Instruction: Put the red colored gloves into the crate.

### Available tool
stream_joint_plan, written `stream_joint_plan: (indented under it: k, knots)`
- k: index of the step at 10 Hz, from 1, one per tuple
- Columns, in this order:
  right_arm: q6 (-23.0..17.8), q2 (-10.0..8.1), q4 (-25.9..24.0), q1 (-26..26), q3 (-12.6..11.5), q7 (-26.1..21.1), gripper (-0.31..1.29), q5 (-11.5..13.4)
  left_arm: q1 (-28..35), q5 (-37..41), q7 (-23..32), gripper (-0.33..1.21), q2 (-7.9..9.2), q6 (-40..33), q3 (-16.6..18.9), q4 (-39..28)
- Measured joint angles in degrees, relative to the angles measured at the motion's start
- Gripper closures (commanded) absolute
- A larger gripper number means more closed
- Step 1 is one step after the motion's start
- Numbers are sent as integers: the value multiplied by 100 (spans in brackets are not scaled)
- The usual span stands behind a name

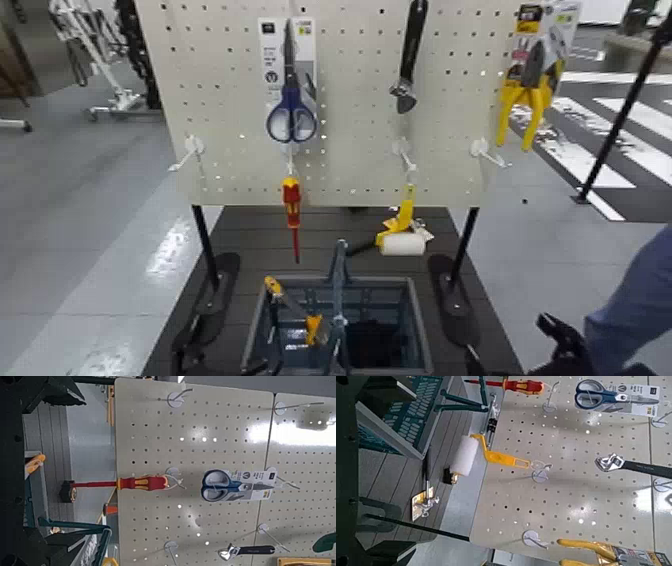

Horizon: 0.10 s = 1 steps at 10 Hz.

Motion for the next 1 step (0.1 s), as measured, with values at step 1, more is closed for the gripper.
stream_joint_plan:
  k: [1]
  knots:
    - [10, 0, -10, 1, 11, -44, 0, 14, 0, 0, -1, 10, 0, 0, 3, 0]
